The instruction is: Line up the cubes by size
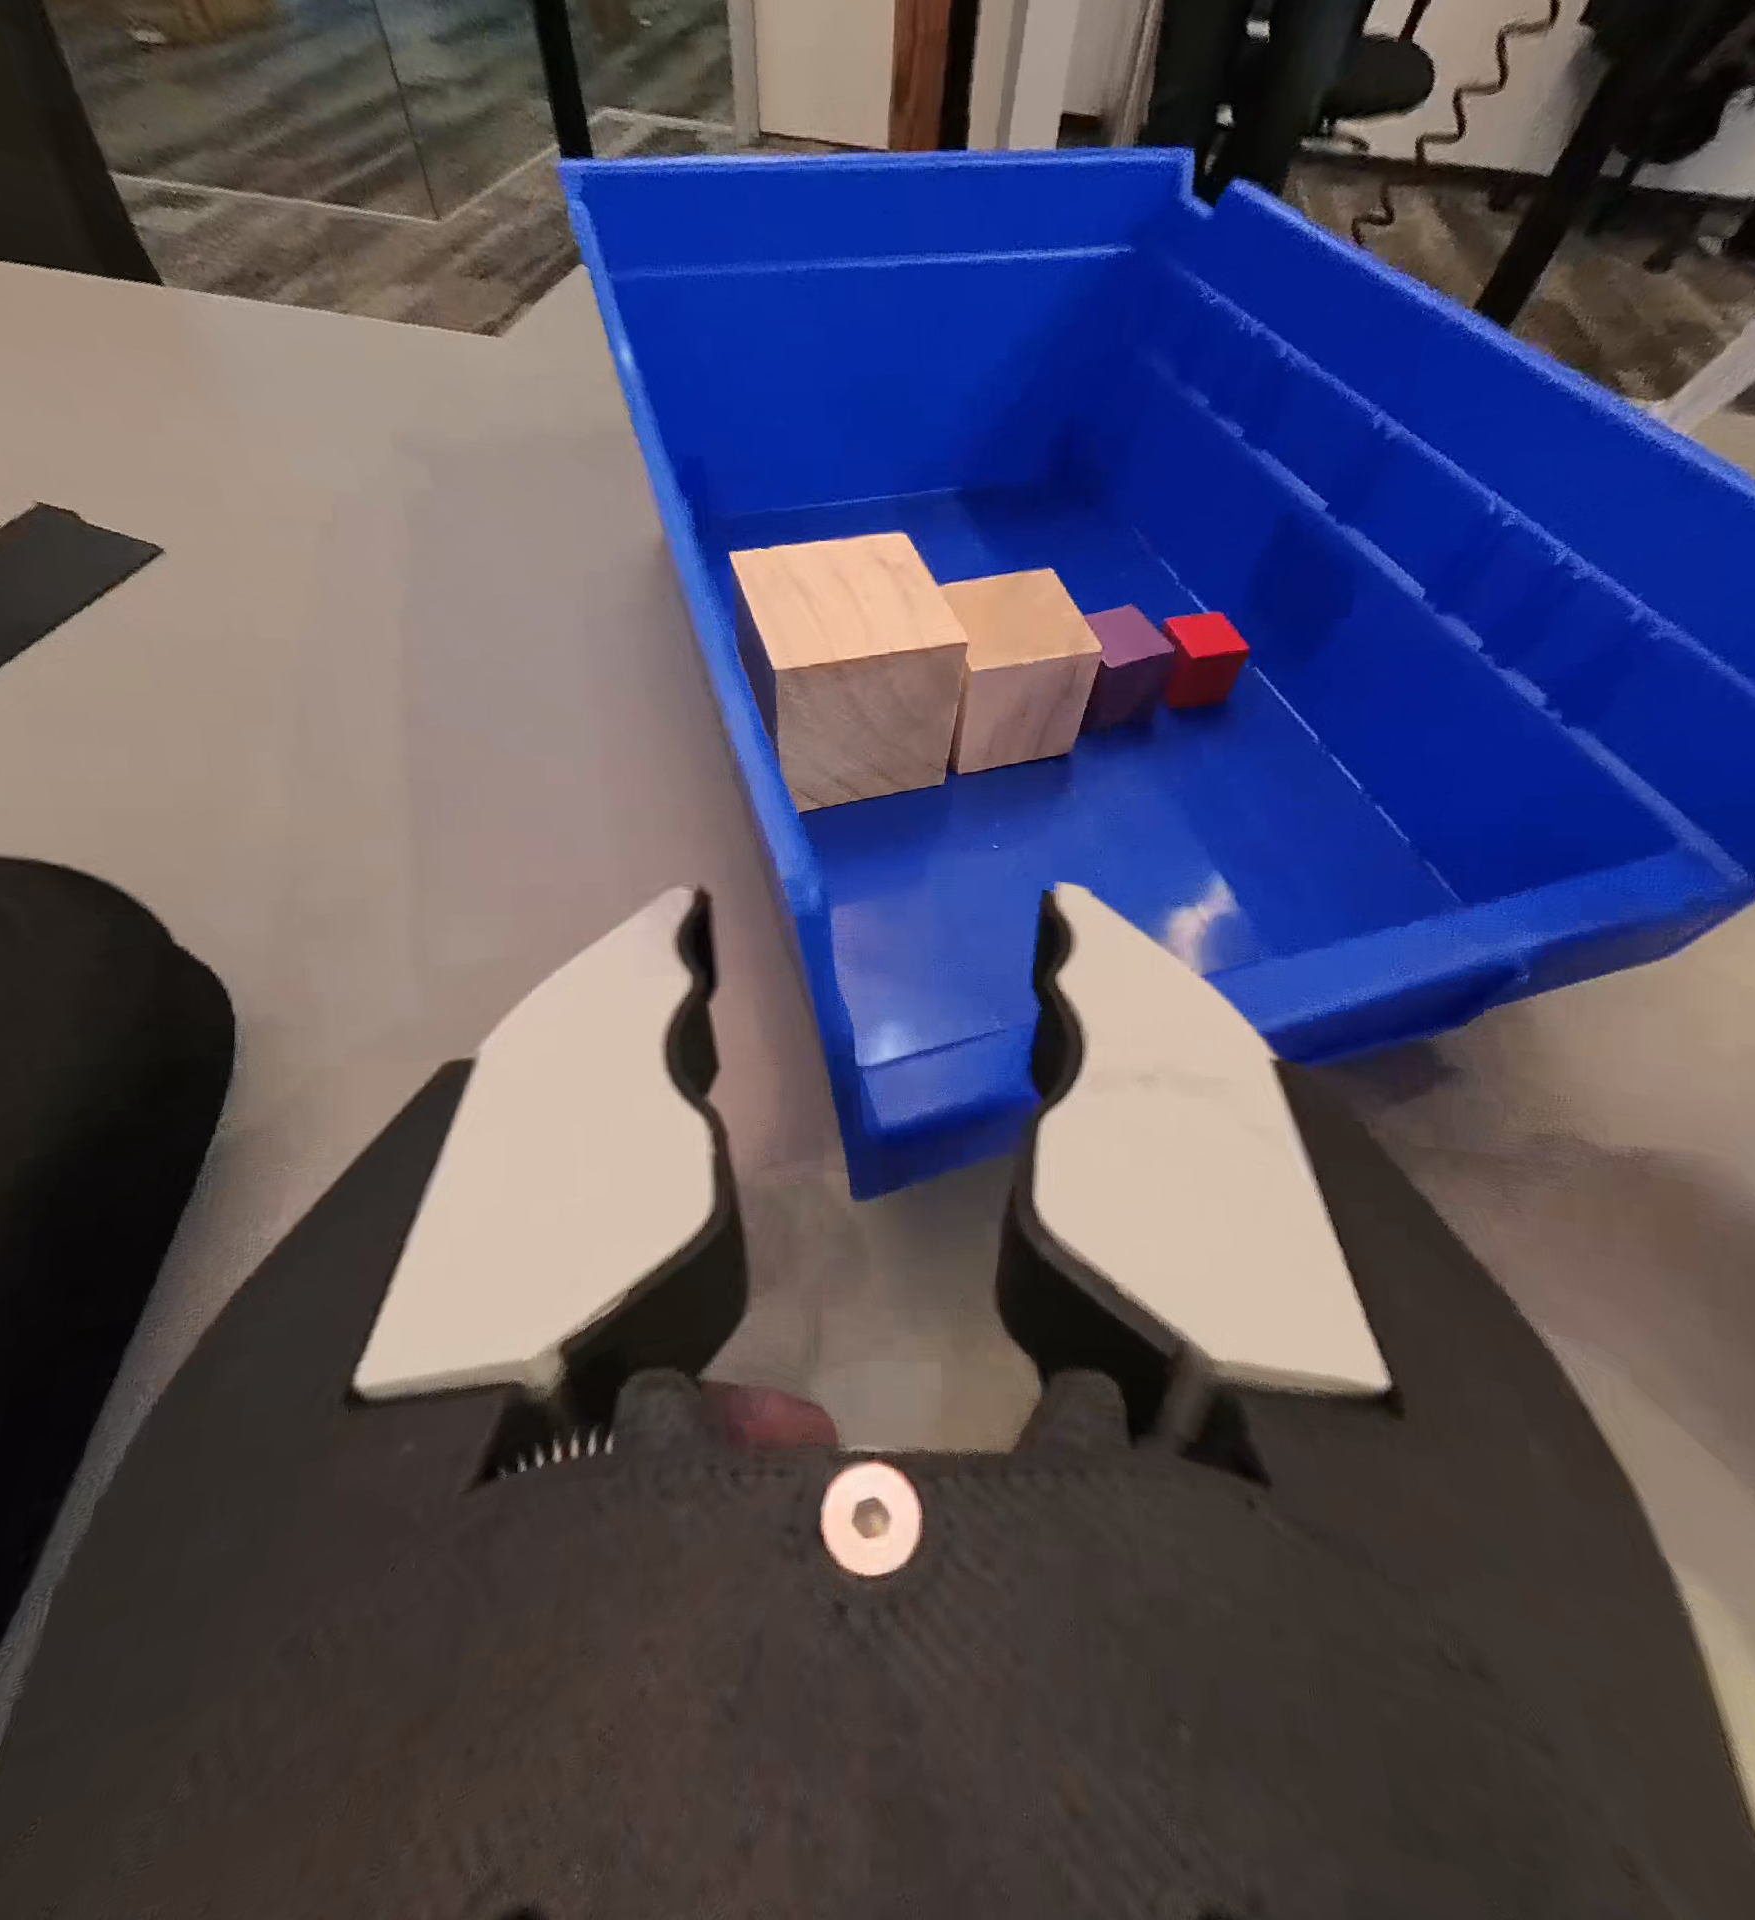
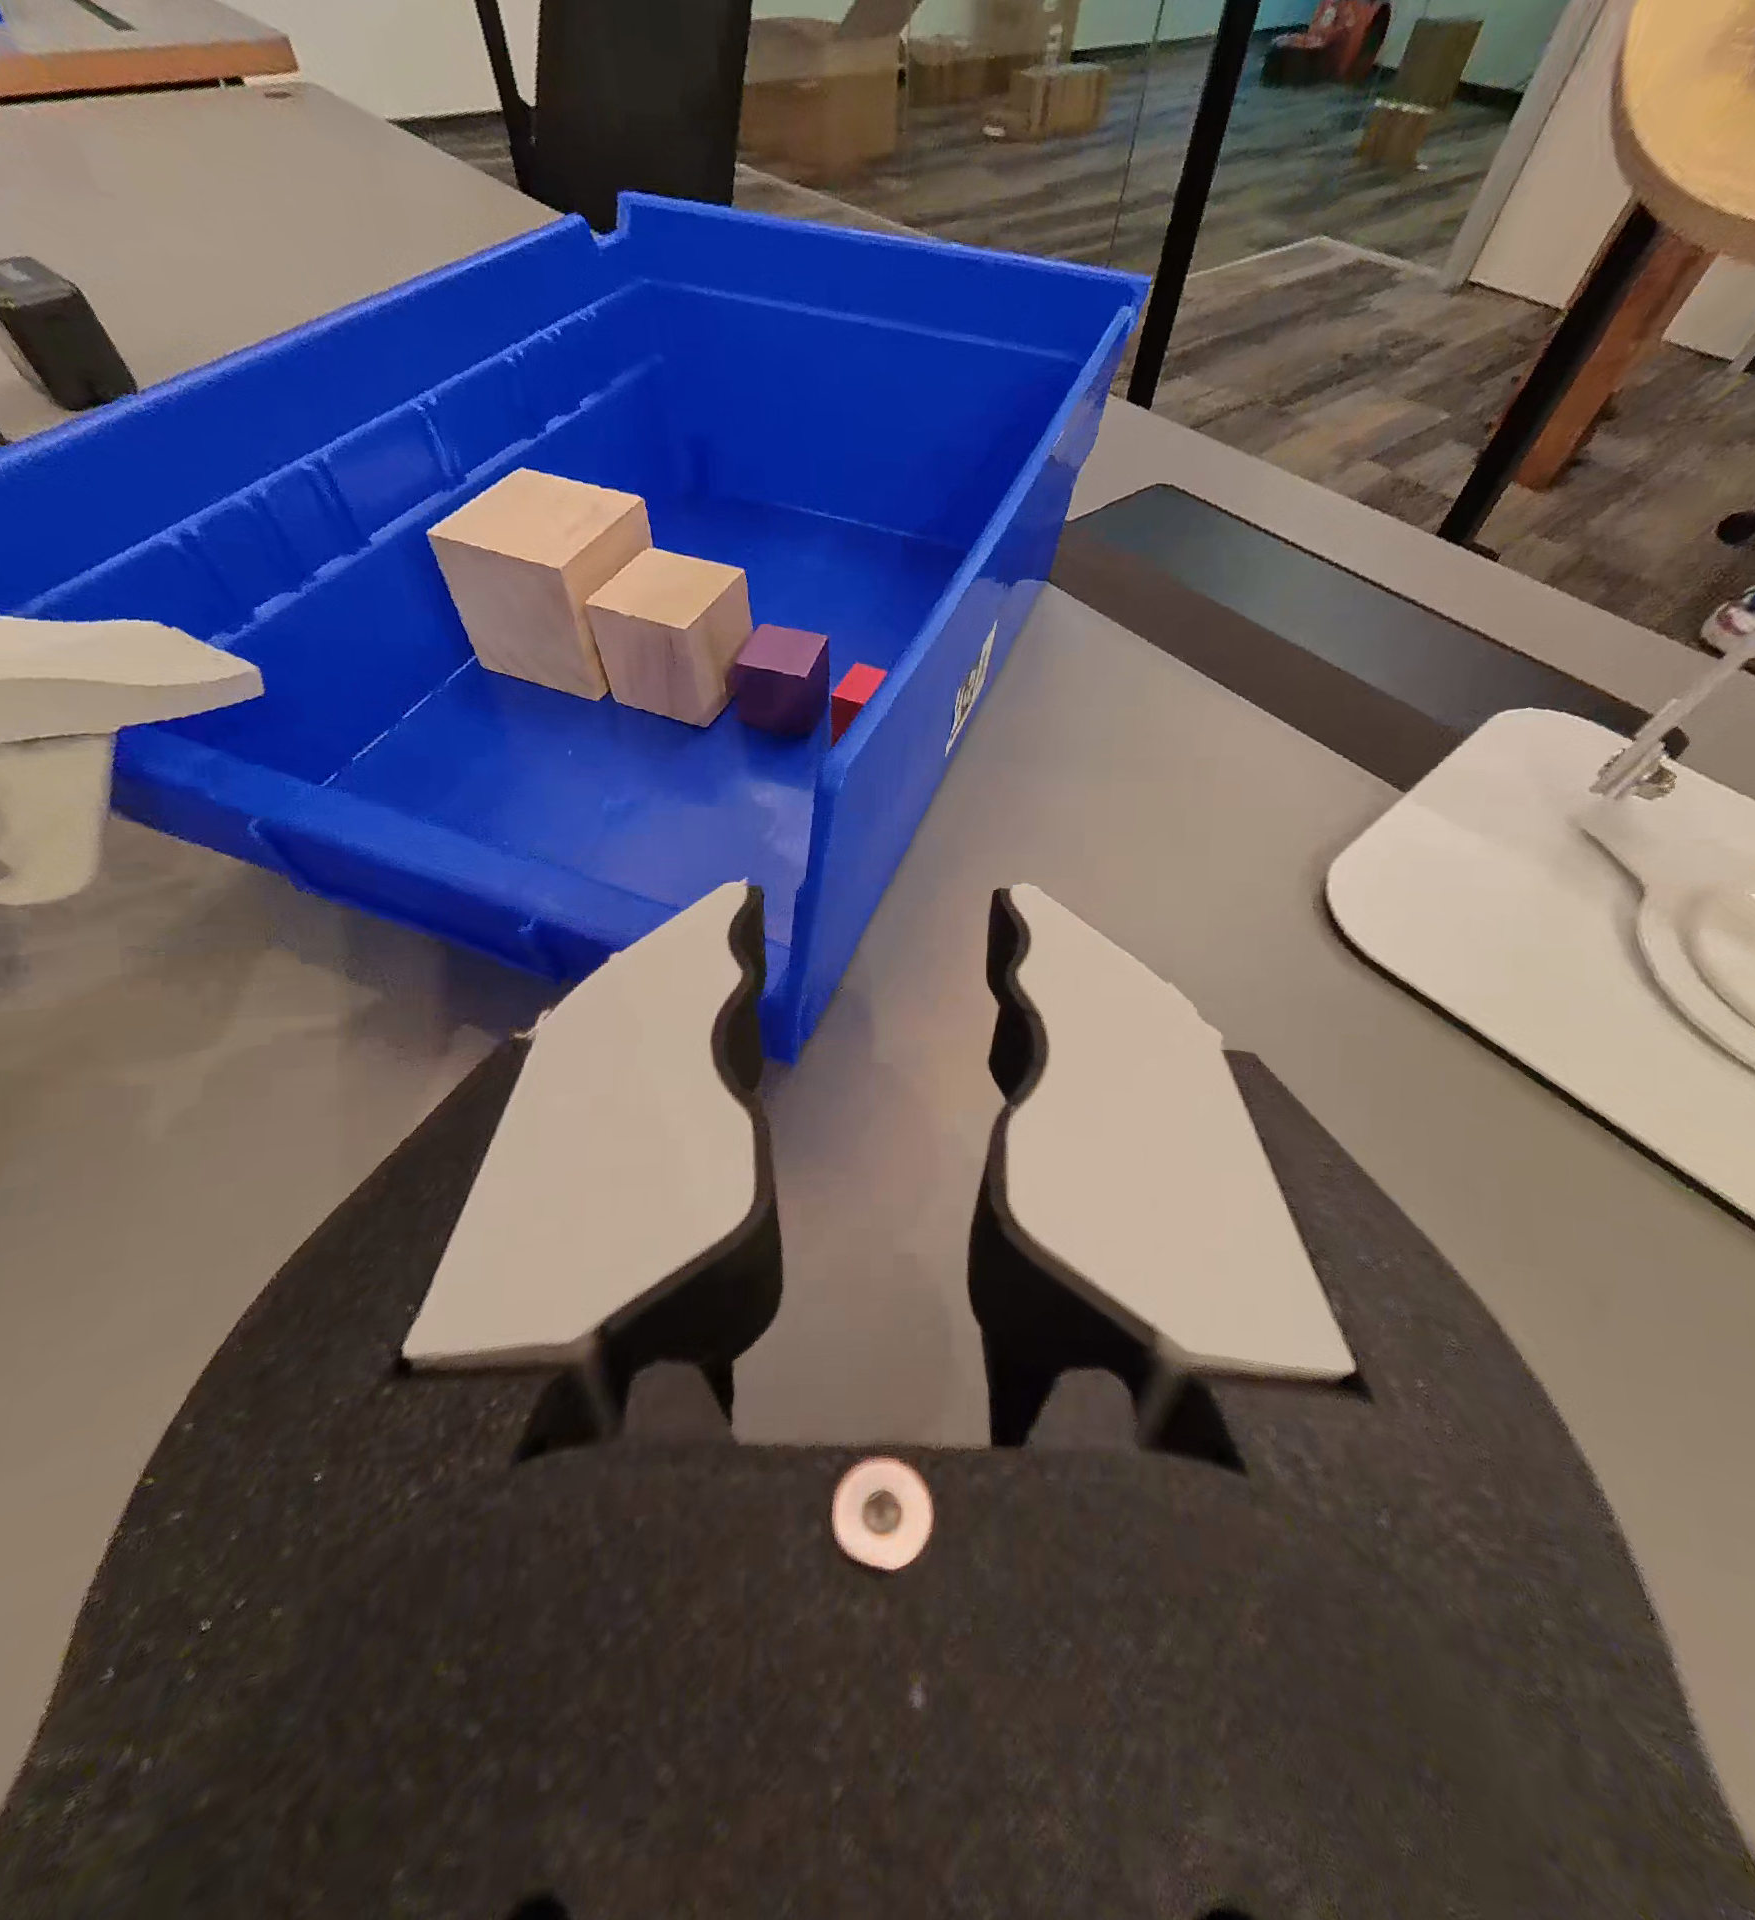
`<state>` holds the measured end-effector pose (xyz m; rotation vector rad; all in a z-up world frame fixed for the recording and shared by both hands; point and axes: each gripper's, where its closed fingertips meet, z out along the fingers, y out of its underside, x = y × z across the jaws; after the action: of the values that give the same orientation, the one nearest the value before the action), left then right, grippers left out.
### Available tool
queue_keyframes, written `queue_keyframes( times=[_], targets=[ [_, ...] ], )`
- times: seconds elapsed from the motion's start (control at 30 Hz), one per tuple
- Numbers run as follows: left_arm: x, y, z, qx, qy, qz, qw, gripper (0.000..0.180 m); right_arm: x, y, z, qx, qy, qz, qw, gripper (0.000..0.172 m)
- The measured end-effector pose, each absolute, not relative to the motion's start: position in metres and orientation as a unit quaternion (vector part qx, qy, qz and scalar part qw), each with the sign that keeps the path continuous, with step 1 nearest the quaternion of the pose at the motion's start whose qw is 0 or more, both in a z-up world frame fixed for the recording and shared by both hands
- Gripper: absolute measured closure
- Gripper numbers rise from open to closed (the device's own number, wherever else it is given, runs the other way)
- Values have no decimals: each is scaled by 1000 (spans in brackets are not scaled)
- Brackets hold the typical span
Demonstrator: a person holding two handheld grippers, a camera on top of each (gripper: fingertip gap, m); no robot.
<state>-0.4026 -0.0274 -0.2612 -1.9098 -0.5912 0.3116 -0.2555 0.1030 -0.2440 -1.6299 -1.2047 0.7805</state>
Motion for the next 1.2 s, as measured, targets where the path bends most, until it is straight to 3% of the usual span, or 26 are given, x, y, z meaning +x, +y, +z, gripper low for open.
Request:
queue_keyframes(
  times=[0.07,0.17,0.27,1.2],
  targets=[
    [-405,-22,-263,-810,-227,146,520,143,-263,105,-247,-663,-494,316,465,143],
    [-411,-20,-264,-809,-234,134,522,155,-274,100,-254,-661,-503,314,460,163],
    [-422,-21,-262,-810,-236,135,520,168,-278,102,-253,-659,-497,302,477,165],
    [-555,17,-265,-843,-210,65,490,179,-368,66,-253,-665,-482,327,468,159]
  ],
)
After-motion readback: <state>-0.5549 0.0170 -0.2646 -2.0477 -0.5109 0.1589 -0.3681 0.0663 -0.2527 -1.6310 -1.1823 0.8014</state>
